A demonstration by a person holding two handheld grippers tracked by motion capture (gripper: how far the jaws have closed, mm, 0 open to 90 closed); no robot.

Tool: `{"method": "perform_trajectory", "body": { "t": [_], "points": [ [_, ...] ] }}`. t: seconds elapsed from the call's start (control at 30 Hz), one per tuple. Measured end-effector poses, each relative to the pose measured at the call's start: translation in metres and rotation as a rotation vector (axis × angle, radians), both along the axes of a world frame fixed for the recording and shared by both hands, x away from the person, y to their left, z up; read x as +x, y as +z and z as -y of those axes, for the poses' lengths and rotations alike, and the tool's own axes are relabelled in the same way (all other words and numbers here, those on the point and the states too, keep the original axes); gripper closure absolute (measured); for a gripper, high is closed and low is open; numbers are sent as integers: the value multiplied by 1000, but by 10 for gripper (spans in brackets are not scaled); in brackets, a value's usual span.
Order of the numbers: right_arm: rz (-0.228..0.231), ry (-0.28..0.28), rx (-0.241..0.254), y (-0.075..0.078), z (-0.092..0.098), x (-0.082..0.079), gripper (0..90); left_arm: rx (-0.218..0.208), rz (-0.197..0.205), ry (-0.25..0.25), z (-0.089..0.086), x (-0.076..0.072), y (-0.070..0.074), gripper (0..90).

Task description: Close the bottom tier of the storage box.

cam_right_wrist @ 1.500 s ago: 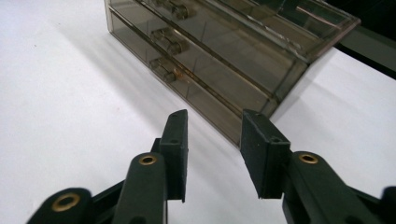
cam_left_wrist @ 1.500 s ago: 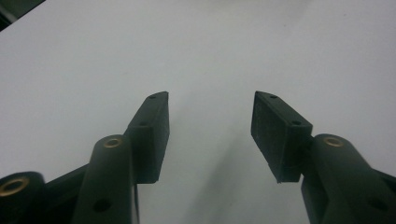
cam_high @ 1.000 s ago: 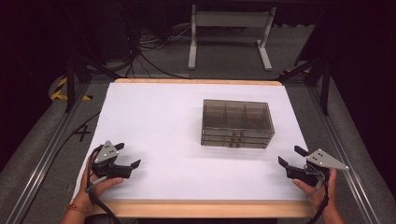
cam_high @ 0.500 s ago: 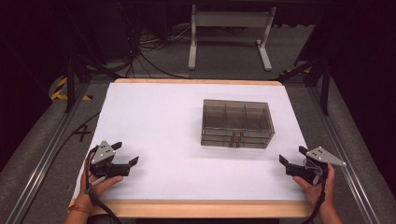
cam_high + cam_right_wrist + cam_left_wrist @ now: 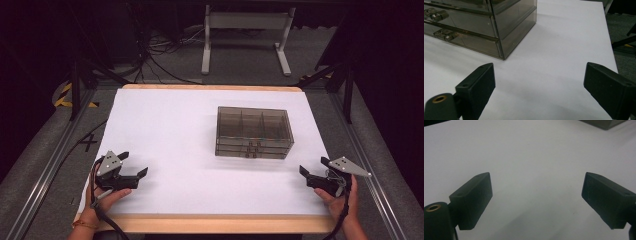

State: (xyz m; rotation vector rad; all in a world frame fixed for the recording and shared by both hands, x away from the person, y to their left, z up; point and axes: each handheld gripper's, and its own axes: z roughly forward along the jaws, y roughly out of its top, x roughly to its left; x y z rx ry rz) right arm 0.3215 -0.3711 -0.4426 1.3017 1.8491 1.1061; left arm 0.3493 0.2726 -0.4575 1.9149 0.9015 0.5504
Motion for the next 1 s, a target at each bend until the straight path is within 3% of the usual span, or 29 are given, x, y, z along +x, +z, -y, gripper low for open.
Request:
{"method": "perform_trajectory", "body": {
  "t": [0.17,0.33,0.53,0.87,1.0],
  "points": [
    [-34,0,-6,-1,-1,4,113,1,-10,-3,0,1,0,102],
    [-7,-3,-1,-1,-1,1,111,3,-8,1,0,1,0,101],
    [-28,-13,7,-1,0,3,95,15,-16,-5,1,2,0,100],
    [-62,1,-42,-1,-5,7,97,3,-10,-7,0,2,0,97],
    [-45,-10,-14,-1,-2,5,101,6,-12,-8,1,2,0,97]
  ]
}}
